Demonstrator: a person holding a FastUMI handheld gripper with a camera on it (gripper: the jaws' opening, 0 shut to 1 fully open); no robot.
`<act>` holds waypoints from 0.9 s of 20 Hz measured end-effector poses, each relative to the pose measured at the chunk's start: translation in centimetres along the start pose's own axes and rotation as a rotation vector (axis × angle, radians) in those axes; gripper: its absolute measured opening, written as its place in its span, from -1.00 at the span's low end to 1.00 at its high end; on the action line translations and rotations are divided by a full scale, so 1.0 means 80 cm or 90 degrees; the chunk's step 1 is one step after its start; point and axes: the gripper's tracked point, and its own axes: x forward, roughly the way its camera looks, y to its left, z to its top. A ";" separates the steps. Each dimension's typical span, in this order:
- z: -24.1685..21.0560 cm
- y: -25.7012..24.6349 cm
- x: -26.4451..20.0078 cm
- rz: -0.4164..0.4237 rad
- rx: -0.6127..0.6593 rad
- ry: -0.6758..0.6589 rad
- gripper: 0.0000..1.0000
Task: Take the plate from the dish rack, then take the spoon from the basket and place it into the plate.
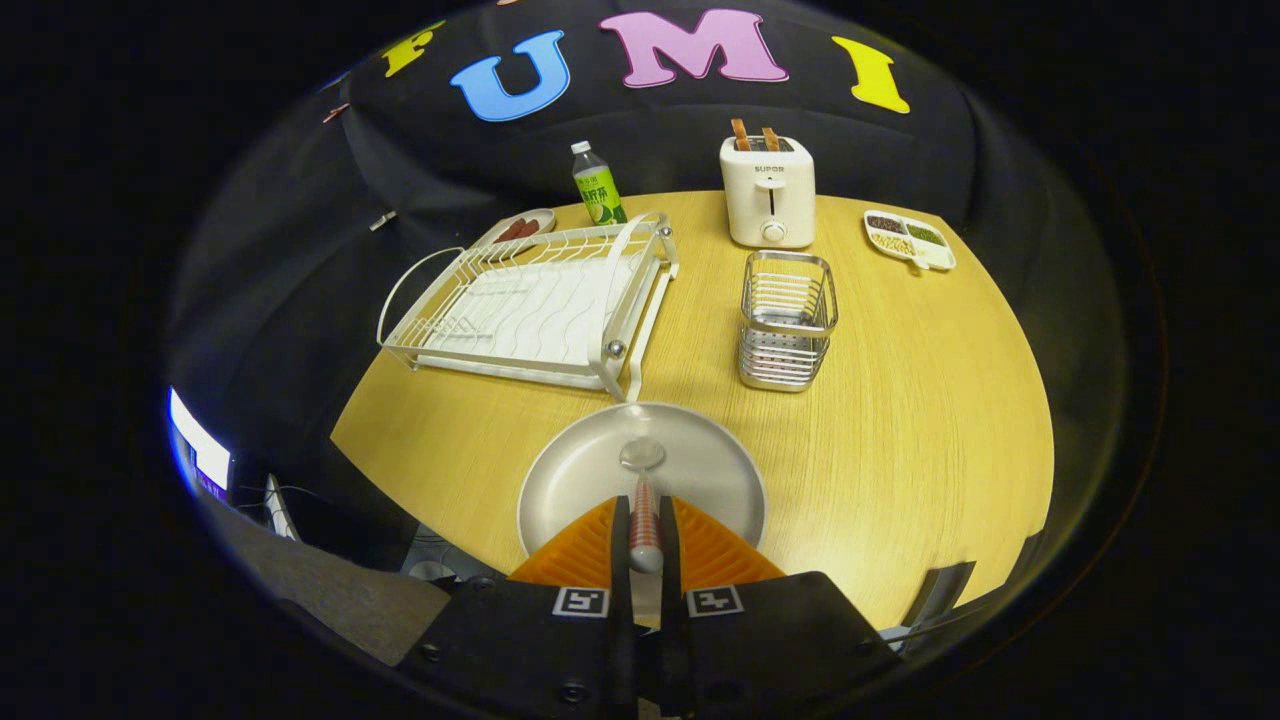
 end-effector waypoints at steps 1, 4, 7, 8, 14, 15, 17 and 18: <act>-0.006 -0.001 0.001 0.000 0.003 0.008 -0.73; -0.018 -0.002 0.006 -0.004 0.010 0.020 -0.71; -0.034 -0.010 0.009 -0.024 0.002 0.041 -0.67; -0.039 -0.016 0.011 -0.034 -0.006 0.050 -0.64; -0.038 -0.031 0.014 -0.063 0.002 0.045 0.34; -0.037 -0.034 0.014 -0.066 -0.001 0.045 0.48; -0.037 -0.038 0.013 -0.074 -0.010 0.045 0.80; -0.036 -0.041 0.014 -0.080 -0.017 0.045 0.92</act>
